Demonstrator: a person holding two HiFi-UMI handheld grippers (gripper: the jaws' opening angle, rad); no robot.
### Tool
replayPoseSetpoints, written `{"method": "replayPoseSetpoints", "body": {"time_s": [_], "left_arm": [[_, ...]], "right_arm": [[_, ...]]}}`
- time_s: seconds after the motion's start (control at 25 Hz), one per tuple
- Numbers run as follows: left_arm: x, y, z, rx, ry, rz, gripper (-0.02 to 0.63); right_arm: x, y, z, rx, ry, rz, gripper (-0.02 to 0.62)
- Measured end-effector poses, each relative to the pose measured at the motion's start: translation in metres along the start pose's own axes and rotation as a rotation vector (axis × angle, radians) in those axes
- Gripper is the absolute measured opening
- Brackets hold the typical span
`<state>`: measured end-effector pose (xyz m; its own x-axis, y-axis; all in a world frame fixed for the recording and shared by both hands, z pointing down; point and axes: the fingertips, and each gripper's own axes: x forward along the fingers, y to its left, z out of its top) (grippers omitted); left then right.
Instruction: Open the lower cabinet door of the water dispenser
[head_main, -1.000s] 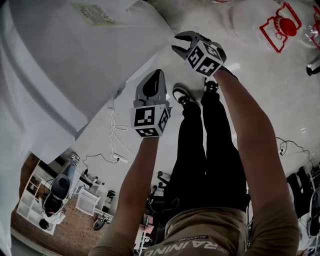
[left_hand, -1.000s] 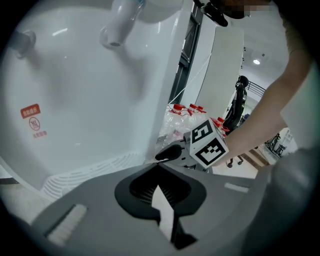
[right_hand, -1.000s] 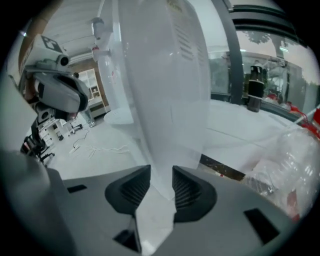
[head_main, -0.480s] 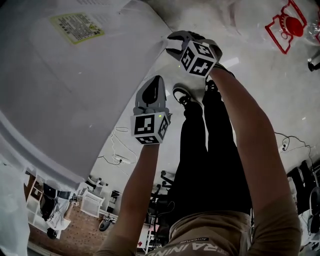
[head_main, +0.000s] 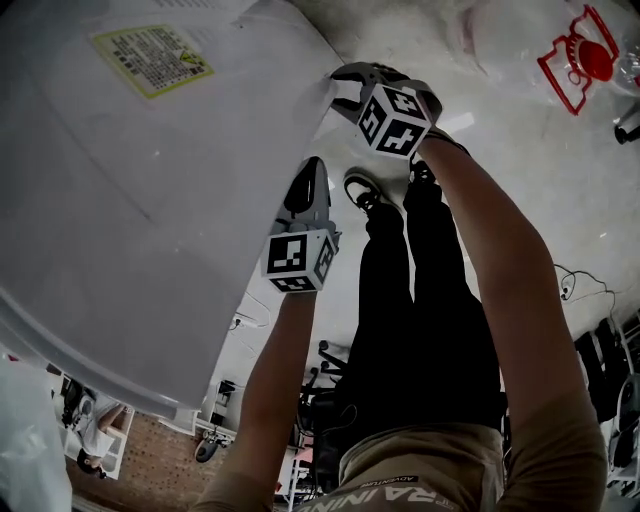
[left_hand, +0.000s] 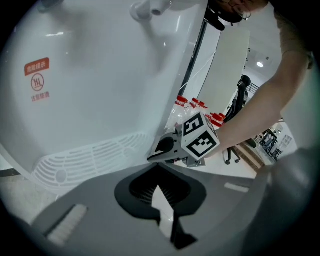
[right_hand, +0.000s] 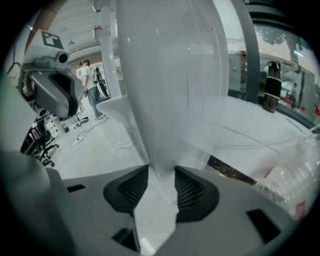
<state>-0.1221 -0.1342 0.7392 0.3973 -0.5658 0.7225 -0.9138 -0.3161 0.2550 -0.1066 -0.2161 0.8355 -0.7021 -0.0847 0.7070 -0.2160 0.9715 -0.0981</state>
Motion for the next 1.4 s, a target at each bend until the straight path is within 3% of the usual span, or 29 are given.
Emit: {"method": "replayPoseSetpoints", "body": {"time_s": [0.28,0.72,1.0,1.4], "left_arm": [[0.003,-0.001,-0.001,-0.052,-0.018,-0.007,0.002],[-0.004,0.001,0.001,-0.054,-0.031,0.026,0.002],[-0.008,0.002,-0.011,-0.076,-0.015,0.057,0.002],[-0.025,-0.009,-0.022,-0.118,-0.014,0.110,0.002]], "right_arm": [[-0.002,0.003,0.000,0.105,0.001,-0.004,0.133],[-0.002,0.004,0.002,0.170,0.012,-0.010,0.133],[-0.012,0.026,-0.014,0.119,0.060,0.061,0.115],[-0.022,0.070,-0.030,0.374,0.056,0.020,0.117]]}}
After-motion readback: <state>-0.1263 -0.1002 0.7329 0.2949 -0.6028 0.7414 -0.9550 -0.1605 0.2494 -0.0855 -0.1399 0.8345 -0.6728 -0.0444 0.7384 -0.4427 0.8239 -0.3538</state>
